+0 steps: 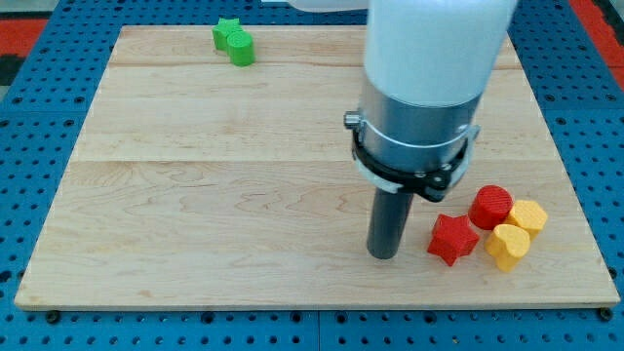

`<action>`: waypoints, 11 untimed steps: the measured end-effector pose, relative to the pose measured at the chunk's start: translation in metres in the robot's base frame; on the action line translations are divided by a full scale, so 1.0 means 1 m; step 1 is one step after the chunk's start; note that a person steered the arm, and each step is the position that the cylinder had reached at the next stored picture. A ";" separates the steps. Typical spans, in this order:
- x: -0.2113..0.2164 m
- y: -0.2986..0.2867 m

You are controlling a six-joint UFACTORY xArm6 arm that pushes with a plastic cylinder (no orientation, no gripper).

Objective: Place your arm at the top right of the board

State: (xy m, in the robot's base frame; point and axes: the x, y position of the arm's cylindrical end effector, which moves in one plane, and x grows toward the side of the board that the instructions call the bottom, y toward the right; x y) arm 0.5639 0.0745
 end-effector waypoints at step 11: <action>-0.306 0.184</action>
